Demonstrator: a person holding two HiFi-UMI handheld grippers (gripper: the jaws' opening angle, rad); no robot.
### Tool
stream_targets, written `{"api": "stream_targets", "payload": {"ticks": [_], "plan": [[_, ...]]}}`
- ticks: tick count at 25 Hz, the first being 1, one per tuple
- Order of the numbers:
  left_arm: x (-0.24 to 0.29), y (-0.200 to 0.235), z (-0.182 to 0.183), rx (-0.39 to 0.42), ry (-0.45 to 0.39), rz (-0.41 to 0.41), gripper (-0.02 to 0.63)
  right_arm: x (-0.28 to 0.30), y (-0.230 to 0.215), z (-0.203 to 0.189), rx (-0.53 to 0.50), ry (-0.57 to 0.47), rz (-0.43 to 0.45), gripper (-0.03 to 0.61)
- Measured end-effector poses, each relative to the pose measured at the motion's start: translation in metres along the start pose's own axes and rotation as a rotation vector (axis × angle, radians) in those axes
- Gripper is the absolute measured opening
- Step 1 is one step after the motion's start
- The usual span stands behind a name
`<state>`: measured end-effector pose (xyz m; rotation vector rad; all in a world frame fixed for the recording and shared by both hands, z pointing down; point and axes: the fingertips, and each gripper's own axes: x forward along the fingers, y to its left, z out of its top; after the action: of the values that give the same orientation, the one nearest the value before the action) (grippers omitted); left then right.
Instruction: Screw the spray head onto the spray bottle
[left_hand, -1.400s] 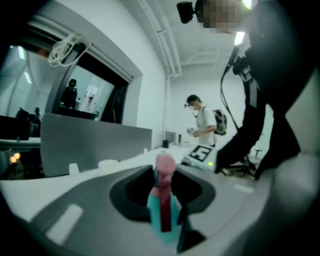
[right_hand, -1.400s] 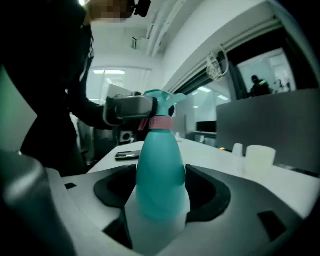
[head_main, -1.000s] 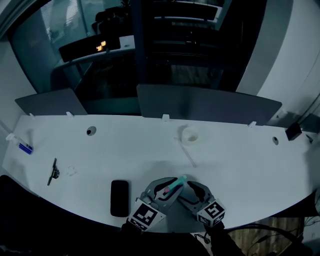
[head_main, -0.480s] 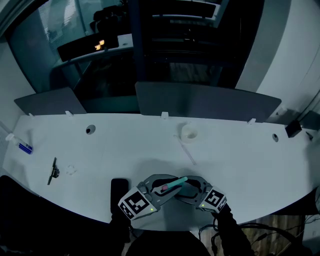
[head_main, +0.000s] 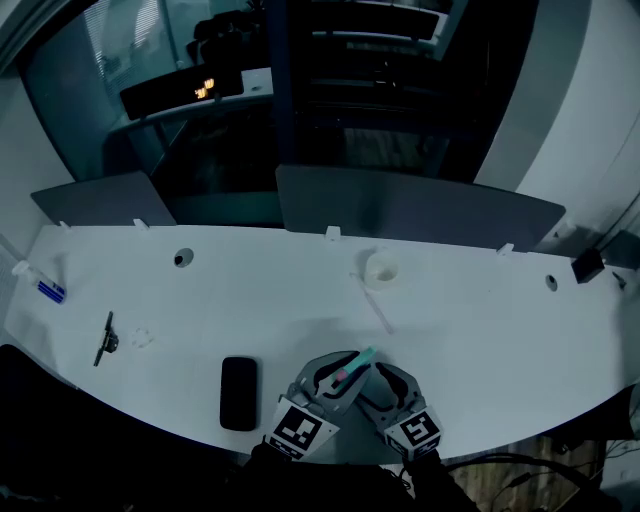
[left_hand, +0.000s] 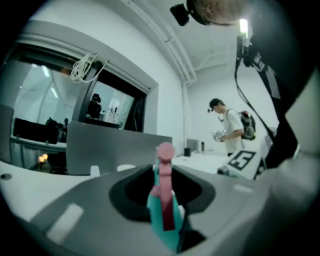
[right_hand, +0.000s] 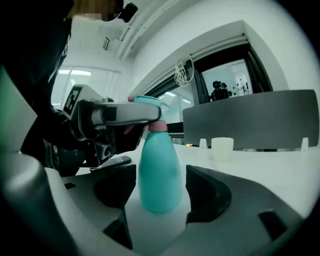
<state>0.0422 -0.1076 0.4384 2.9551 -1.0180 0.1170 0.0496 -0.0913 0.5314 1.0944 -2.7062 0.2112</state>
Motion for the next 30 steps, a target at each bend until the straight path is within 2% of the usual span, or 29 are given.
{"api": "stream_targets", "payload": {"ticks": [3, 5, 6, 8, 11, 13, 15, 16, 17, 18, 22, 24, 26, 27, 28, 30], "plan": [[0.004, 0.004, -0.001, 0.001, -0.018, 0.106, 0.107, 0.014, 0.001, 0.005, -0.004, -0.006, -0.130, 0.313], [0.004, 0.005, -0.001, -0.002, -0.022, 0.119, 0.107, 0.018, -0.005, 0.007, -0.002, -0.009, -0.128, 0.311], [0.003, 0.003, -0.001, 0.002, -0.015, 0.090, 0.106, 0.019, -0.006, 0.005, -0.022, -0.011, -0.085, 0.308], [0.000, 0.000, -0.003, 0.007, 0.007, -0.026, 0.106, 0.017, -0.004, -0.001, -0.074, -0.020, 0.053, 0.308], [-0.008, -0.005, -0.005, -0.003, 0.054, -0.261, 0.106, 0.015, 0.006, -0.002, -0.103, 0.006, 0.335, 0.307], [-0.012, -0.010, -0.005, -0.006, 0.091, -0.388, 0.104, 0.014, 0.009, -0.006, -0.112, 0.073, 0.532, 0.308], [-0.012, -0.011, -0.004, -0.001, 0.109, -0.433, 0.104, 0.017, 0.011, -0.007, -0.091, 0.137, 0.646, 0.308], [-0.011, -0.010, -0.003, 0.005, 0.106, -0.416, 0.104, 0.018, 0.011, -0.006, -0.070, 0.154, 0.653, 0.310], [-0.010, -0.007, -0.002, 0.009, 0.093, -0.375, 0.104, 0.019, 0.010, -0.005, -0.044, 0.156, 0.622, 0.310], [-0.009, -0.003, -0.001, 0.003, 0.072, -0.315, 0.106, 0.018, 0.007, -0.002, -0.021, 0.141, 0.555, 0.310], [-0.006, 0.007, 0.001, -0.036, -0.018, -0.019, 0.106, -0.001, -0.011, 0.003, 0.037, 0.006, 0.113, 0.308], [-0.002, 0.007, 0.000, -0.019, -0.031, 0.095, 0.106, 0.001, -0.006, 0.002, 0.013, 0.009, -0.017, 0.308], [0.003, 0.005, 0.000, -0.007, -0.032, 0.171, 0.106, 0.010, 0.000, -0.004, -0.036, 0.045, -0.088, 0.308], [0.004, 0.004, -0.001, 0.001, -0.030, 0.183, 0.106, 0.013, 0.000, -0.007, -0.058, 0.057, -0.107, 0.308], [0.005, 0.003, -0.002, 0.008, -0.025, 0.173, 0.106, 0.015, -0.002, -0.009, -0.076, 0.062, -0.108, 0.296], [0.005, 0.002, -0.004, 0.006, -0.007, 0.089, 0.104, 0.014, -0.005, -0.010, -0.101, 0.056, -0.049, 0.291]]}}
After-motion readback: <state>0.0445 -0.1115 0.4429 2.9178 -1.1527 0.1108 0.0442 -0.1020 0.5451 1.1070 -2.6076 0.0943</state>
